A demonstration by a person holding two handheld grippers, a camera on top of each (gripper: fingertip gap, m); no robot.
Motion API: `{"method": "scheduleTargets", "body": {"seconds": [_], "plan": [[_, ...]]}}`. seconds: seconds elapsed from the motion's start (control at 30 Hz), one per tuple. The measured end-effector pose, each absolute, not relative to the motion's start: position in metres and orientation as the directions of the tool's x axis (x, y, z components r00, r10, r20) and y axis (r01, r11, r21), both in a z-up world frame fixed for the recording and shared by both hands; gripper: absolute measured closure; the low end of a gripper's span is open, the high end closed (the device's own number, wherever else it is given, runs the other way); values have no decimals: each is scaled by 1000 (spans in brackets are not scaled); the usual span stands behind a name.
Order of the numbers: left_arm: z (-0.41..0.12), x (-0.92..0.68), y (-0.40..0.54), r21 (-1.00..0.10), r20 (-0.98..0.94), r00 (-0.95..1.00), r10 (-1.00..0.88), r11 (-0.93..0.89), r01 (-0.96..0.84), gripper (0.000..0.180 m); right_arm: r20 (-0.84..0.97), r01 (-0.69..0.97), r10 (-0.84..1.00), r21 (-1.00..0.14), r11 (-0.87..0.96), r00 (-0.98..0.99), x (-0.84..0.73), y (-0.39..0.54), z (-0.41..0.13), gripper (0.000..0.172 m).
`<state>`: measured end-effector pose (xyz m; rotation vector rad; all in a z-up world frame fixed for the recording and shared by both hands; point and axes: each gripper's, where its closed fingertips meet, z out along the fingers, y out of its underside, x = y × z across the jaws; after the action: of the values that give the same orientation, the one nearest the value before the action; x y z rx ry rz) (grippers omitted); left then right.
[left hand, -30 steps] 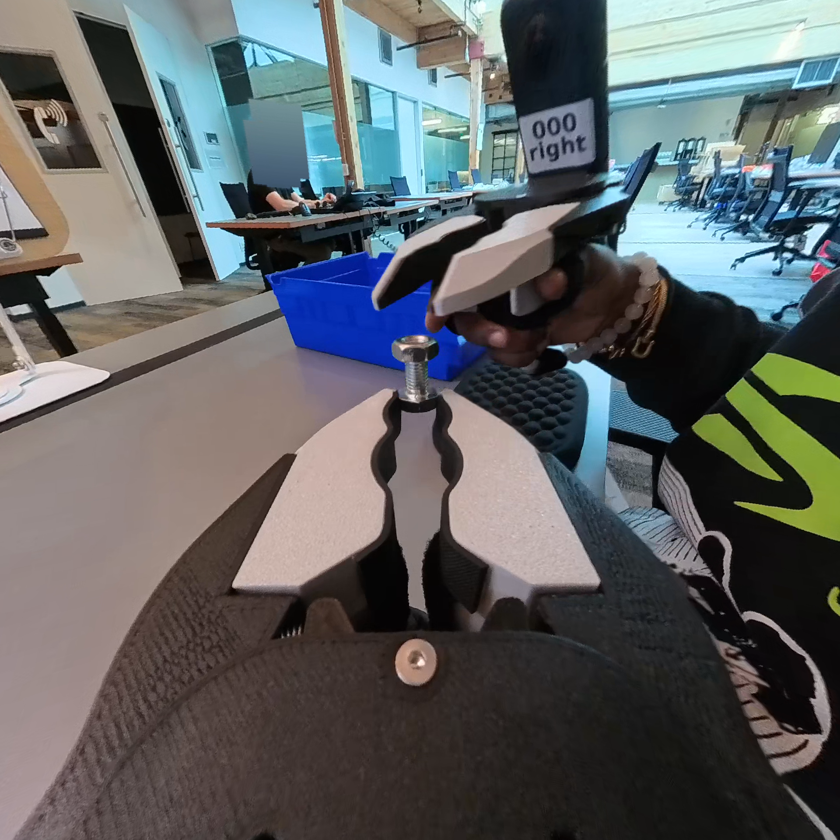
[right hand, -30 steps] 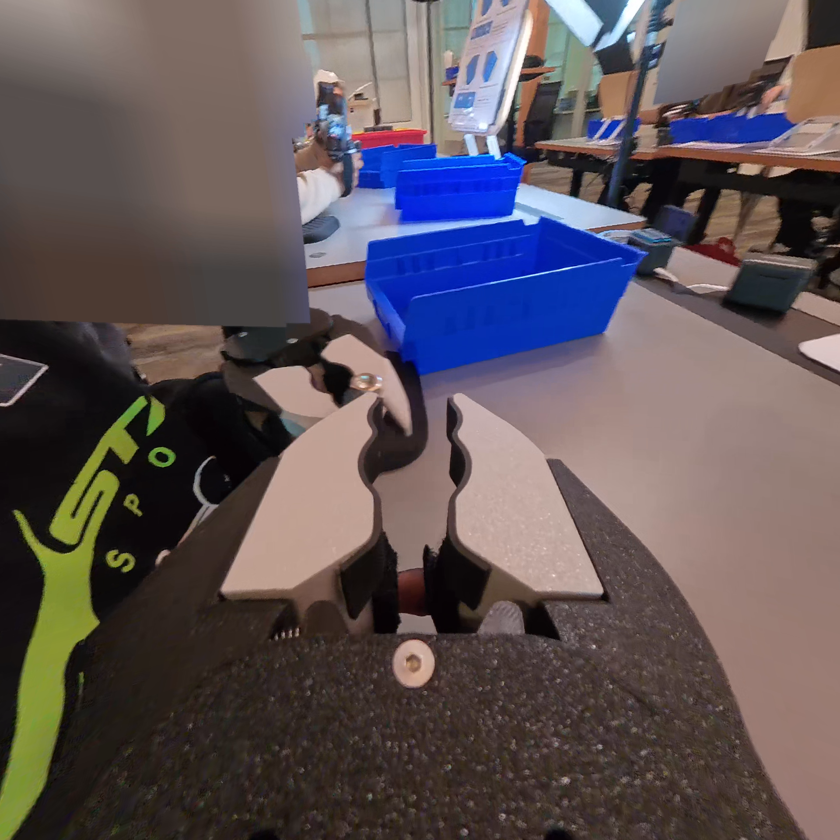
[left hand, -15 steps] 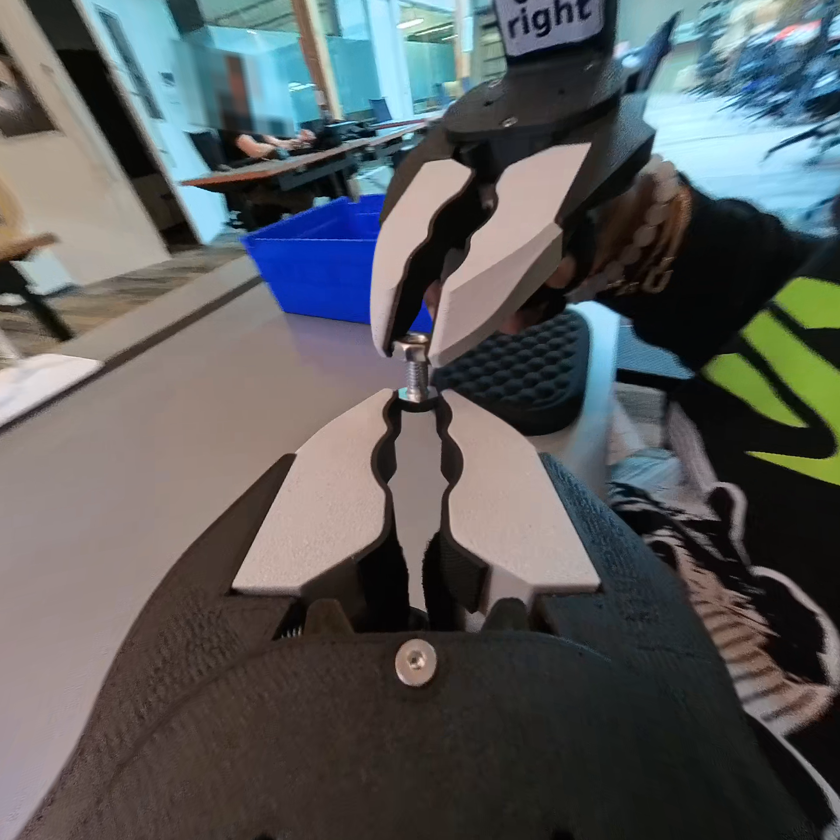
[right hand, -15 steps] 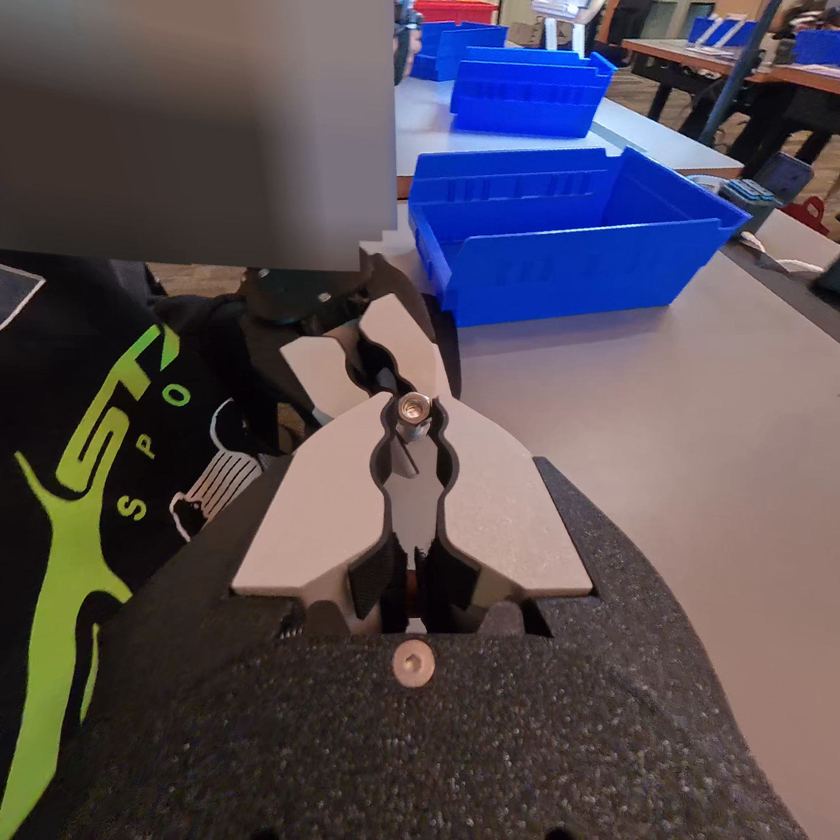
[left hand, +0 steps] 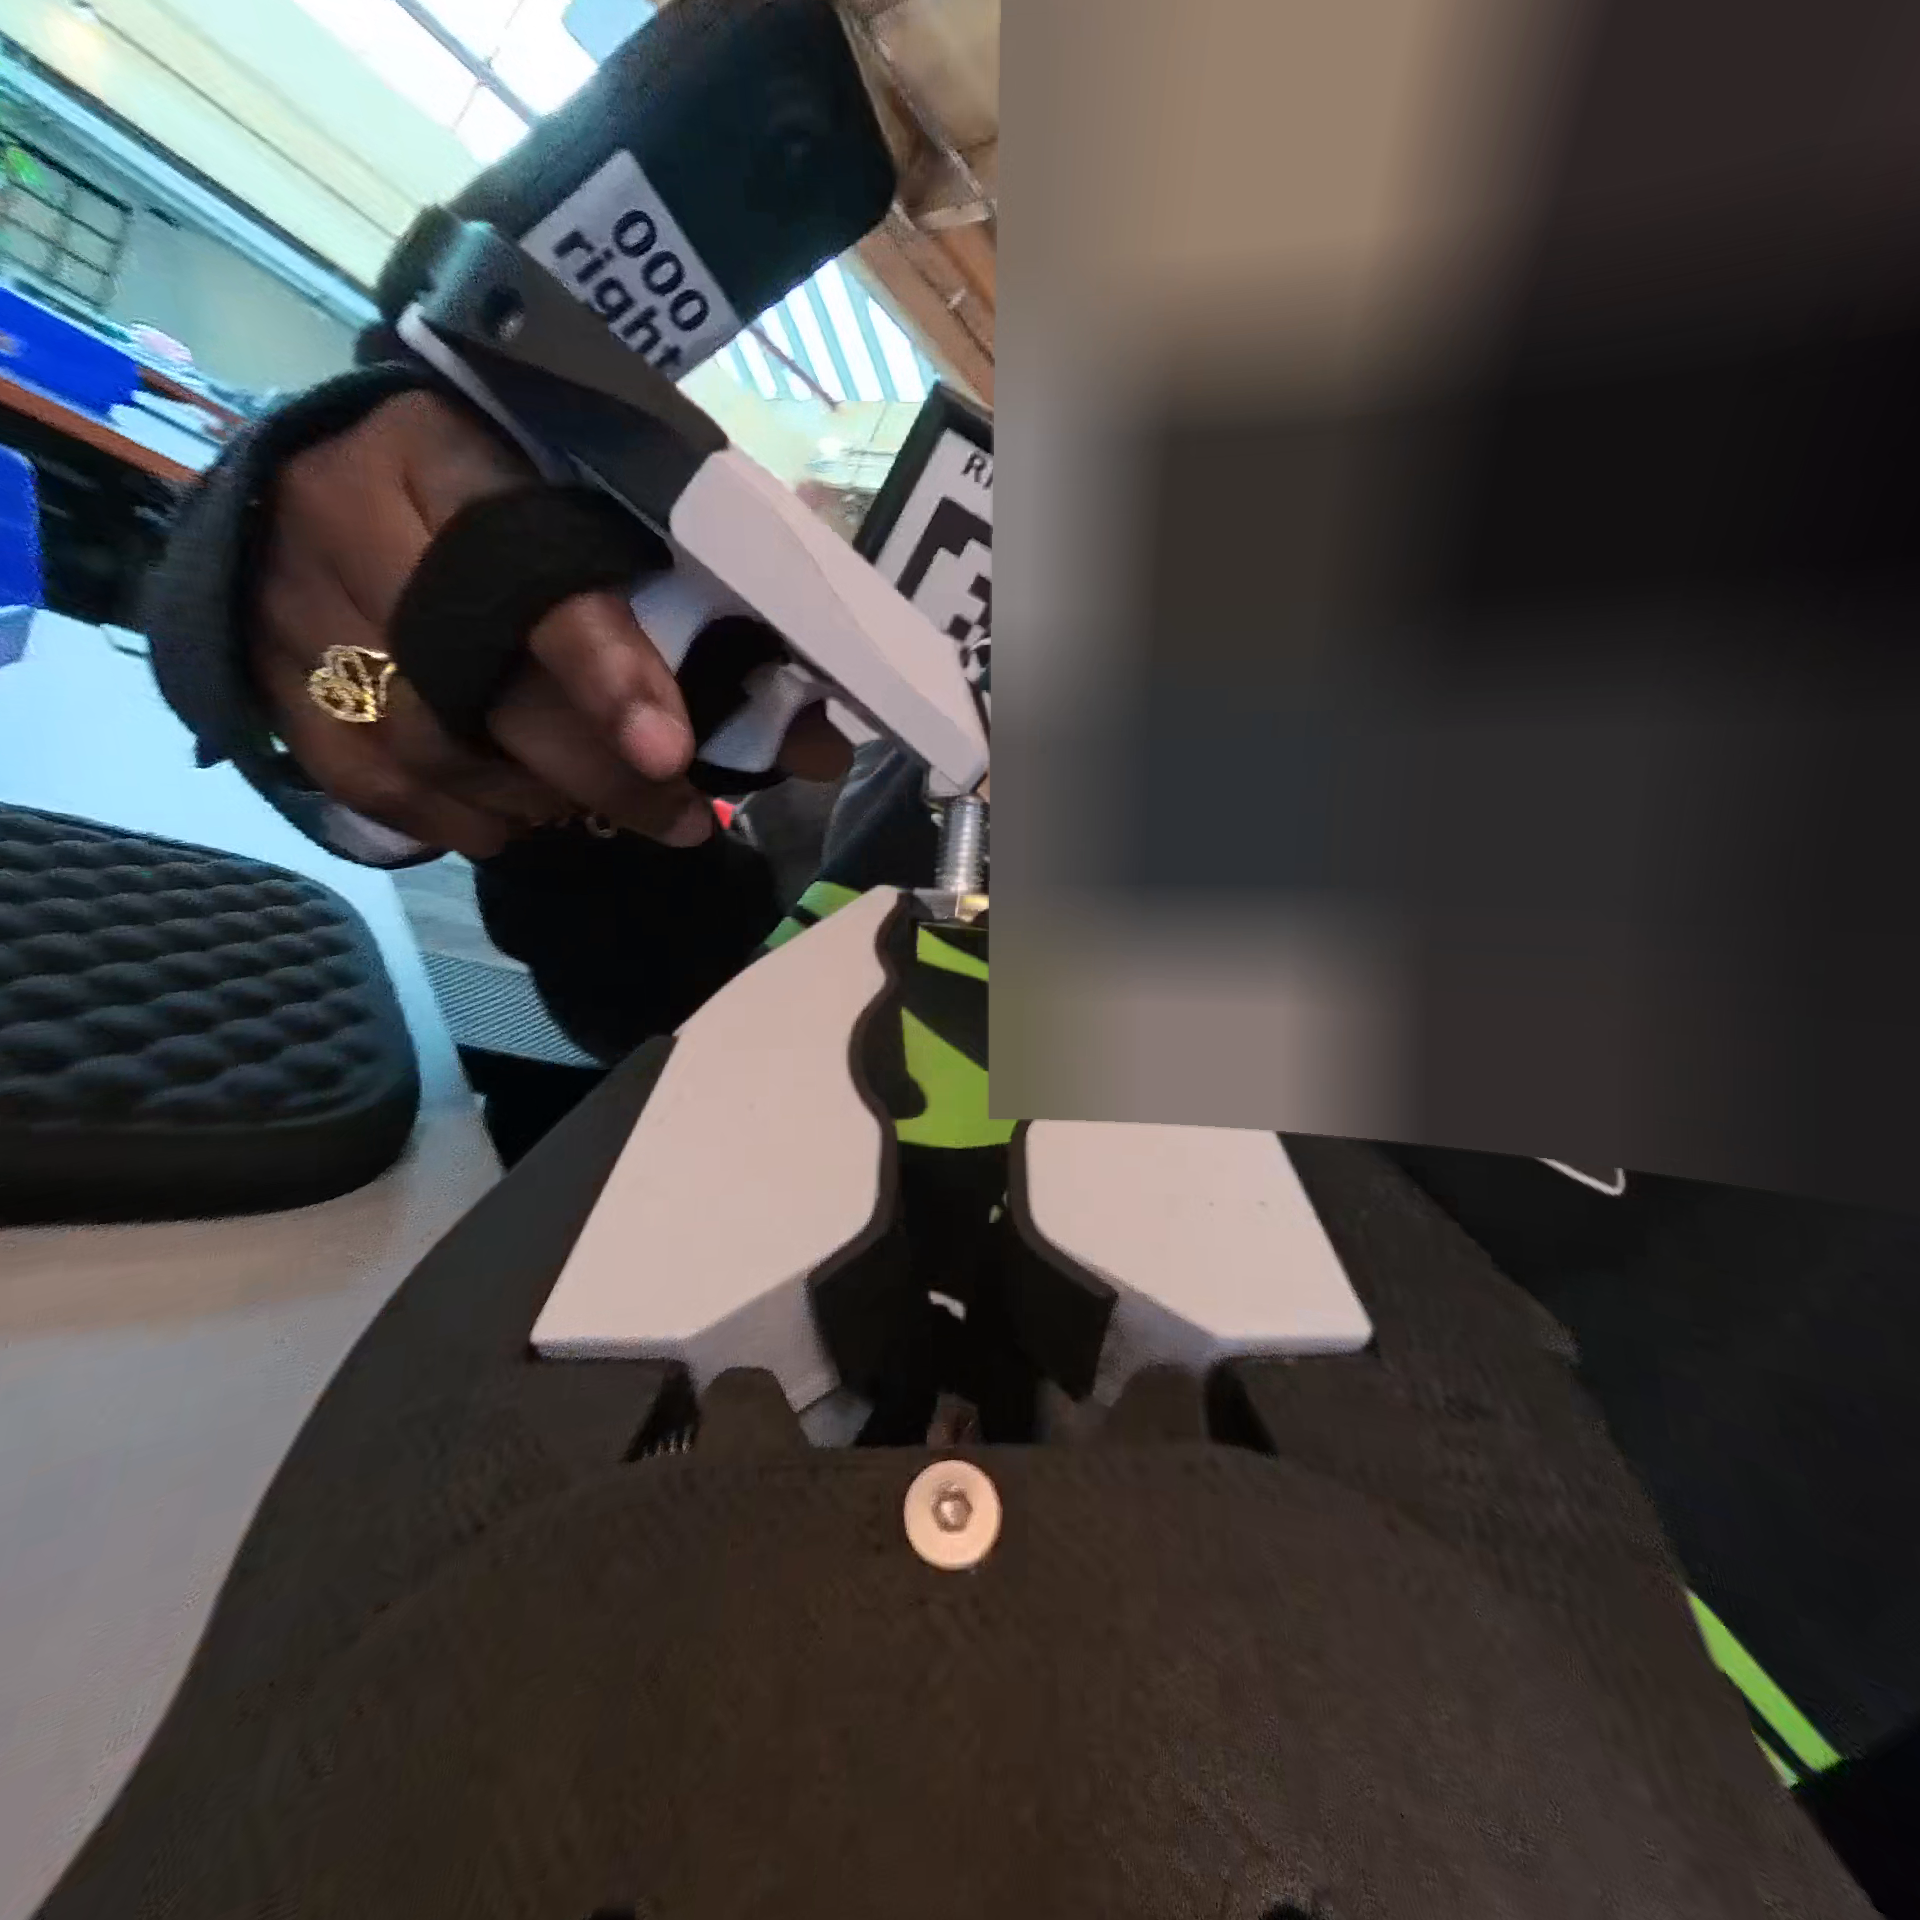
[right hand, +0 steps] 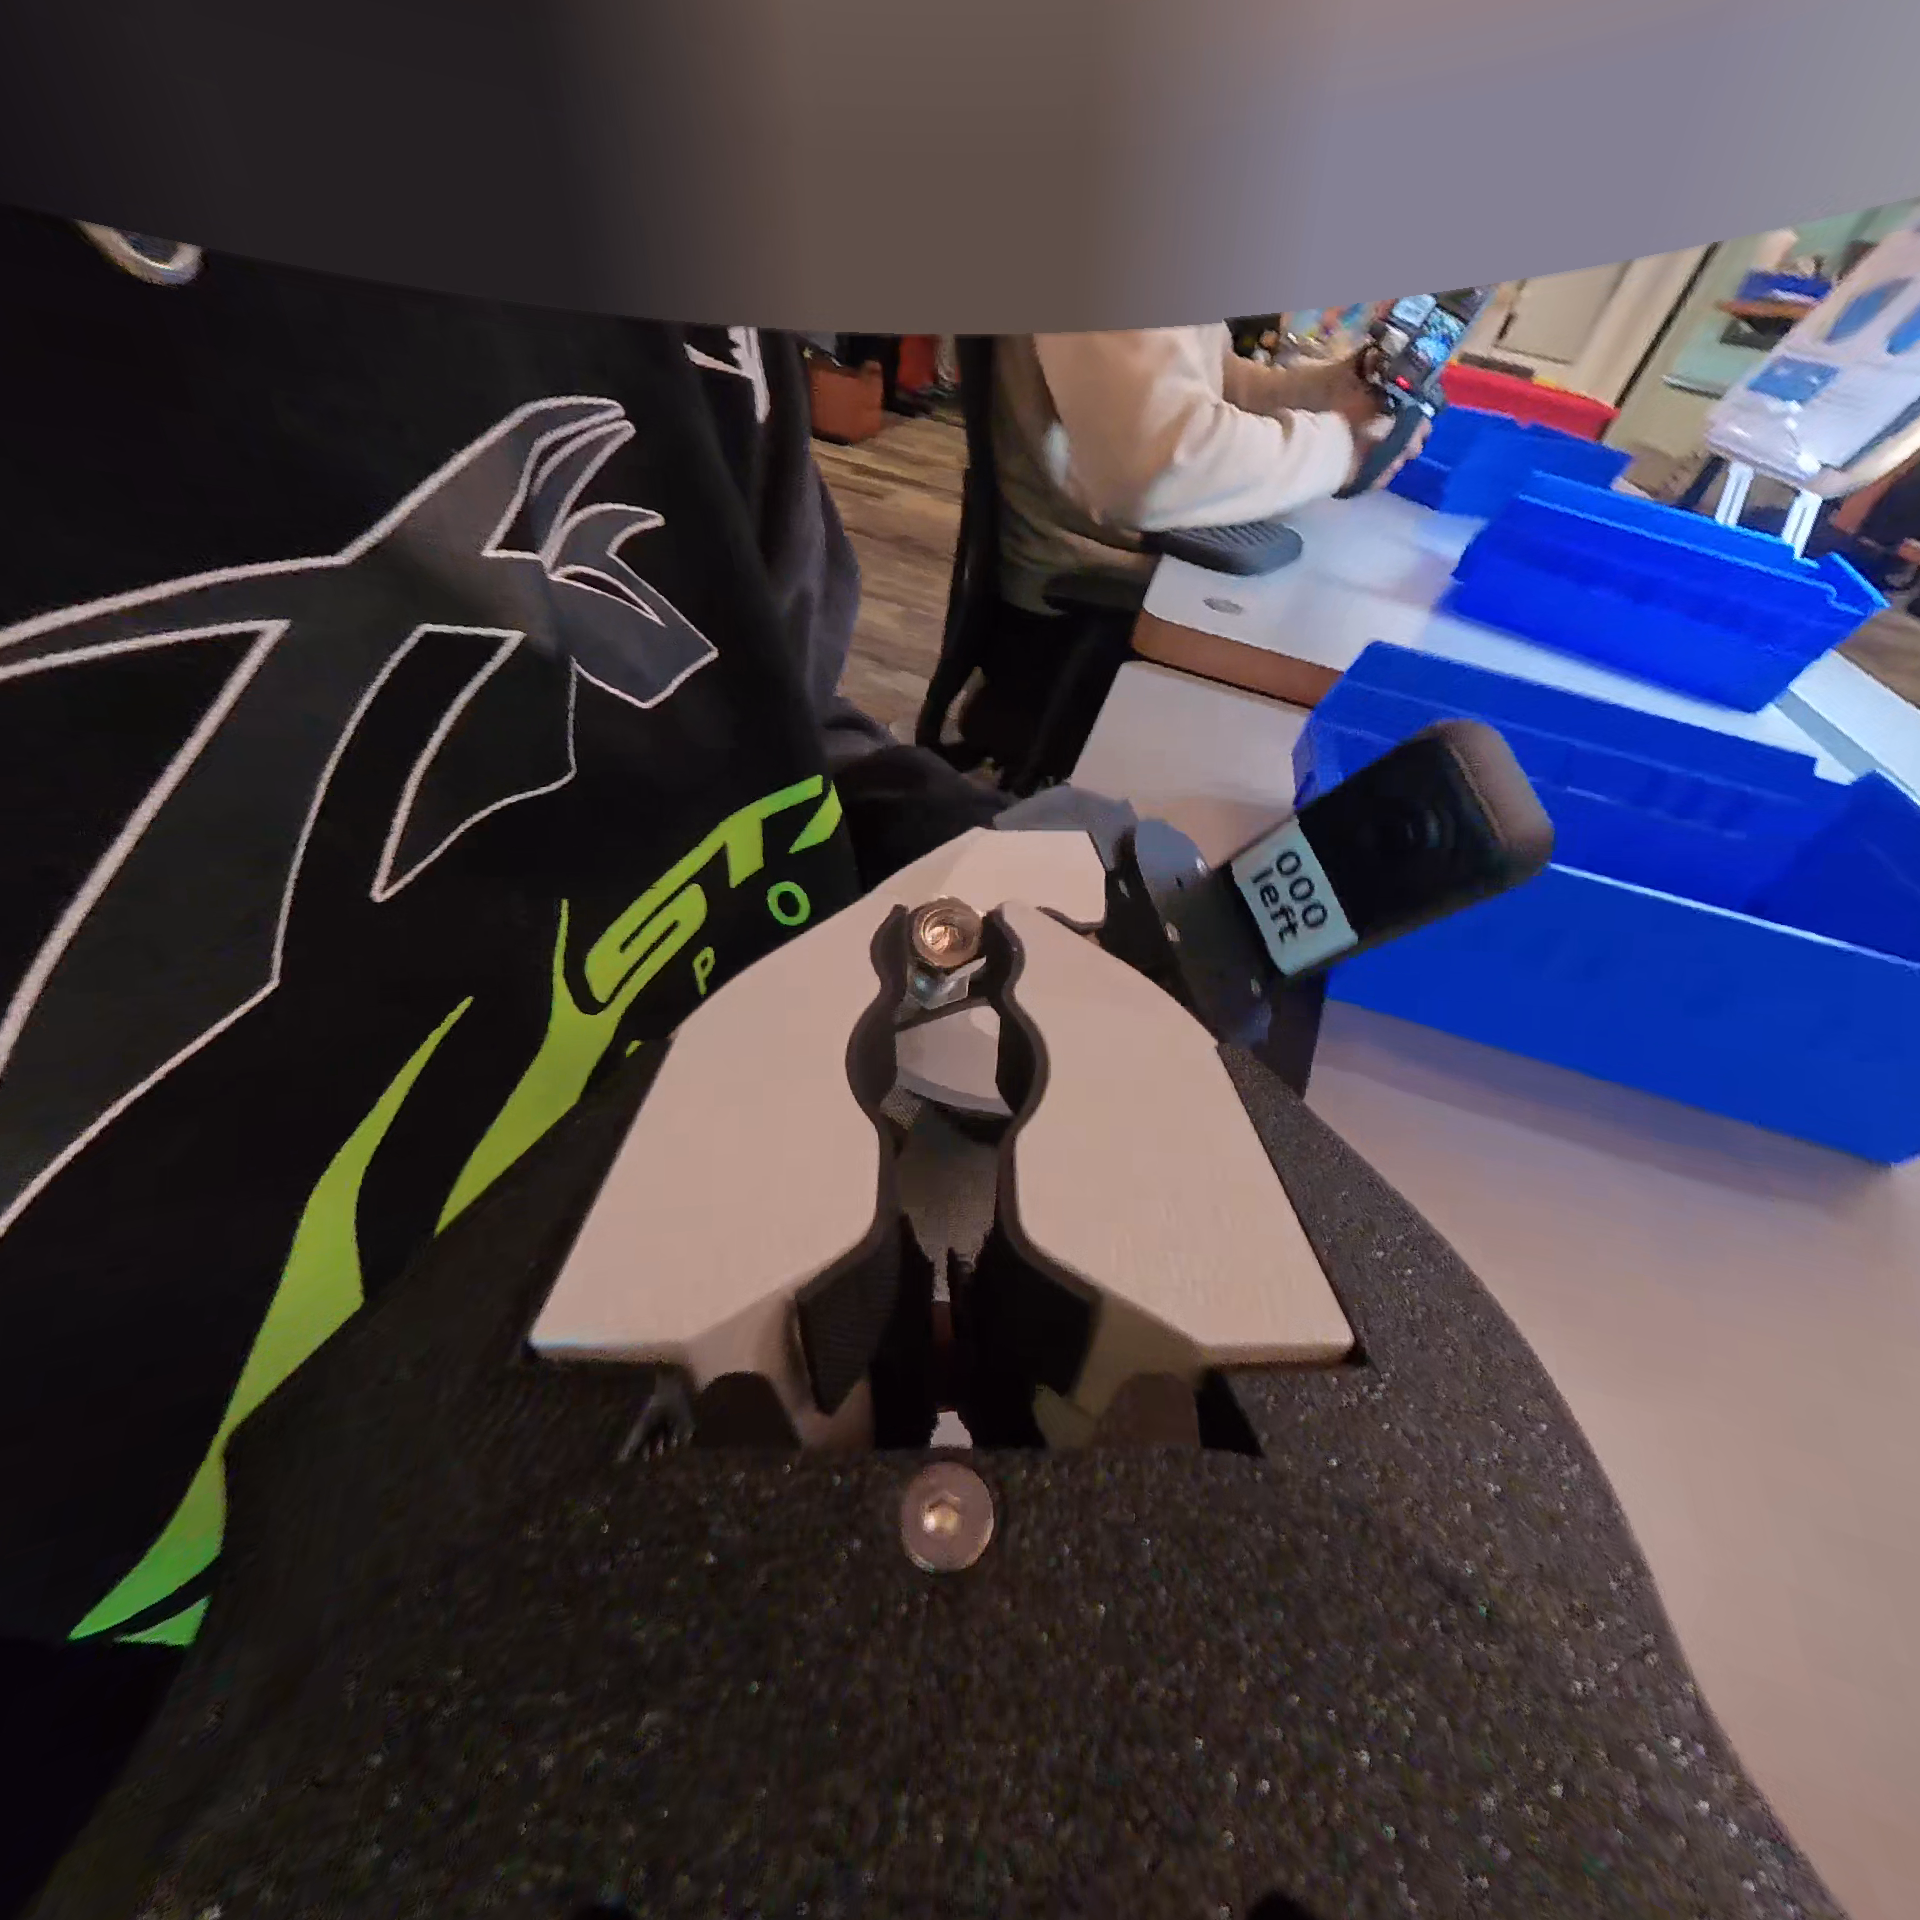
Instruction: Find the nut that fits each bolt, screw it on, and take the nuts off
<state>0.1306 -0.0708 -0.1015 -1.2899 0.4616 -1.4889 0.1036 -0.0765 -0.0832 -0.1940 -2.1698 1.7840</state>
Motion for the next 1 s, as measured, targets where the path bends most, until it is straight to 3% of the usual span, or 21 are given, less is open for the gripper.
{"method": "scheduleTargets", "body": {"seconds": [0.1,0.2,0.27,0.33,0.4,0.6,1.0], "plan": [[-100,125,-63,-816,467,204,-860,-330,475,166,135,-79,343,-982,171,-929,98,-70,-81,157],[-108,105,-42,-869,443,471,-763,-235,436,166,96,-31,466,-989,144,-880,81,-52,-81,148],[-120,86,-26,-929,358,700,-618,-165,330,166,51,24,553,-992,128,-832,69,-39,-81,136],[-131,63,-14,-979,198,893,-405,-120,163,166,2,95,640,-989,118,-769,57,-27,-86,135],[-136,43,-9,-994,-6,978,-208,-109,-29,166,-58,173,691,-980,98,-721,48,-20,-93,135],[-142,34,-3,-902,-402,915,-12,-165,-398,165,-176,322,739,-945,58,-651,36,-16,-113,141],[-147,37,-4,-878,-443,896,-40,-181,-442,166,-122,327,720,-933,153,-683,40,-16,-123,157]]}}
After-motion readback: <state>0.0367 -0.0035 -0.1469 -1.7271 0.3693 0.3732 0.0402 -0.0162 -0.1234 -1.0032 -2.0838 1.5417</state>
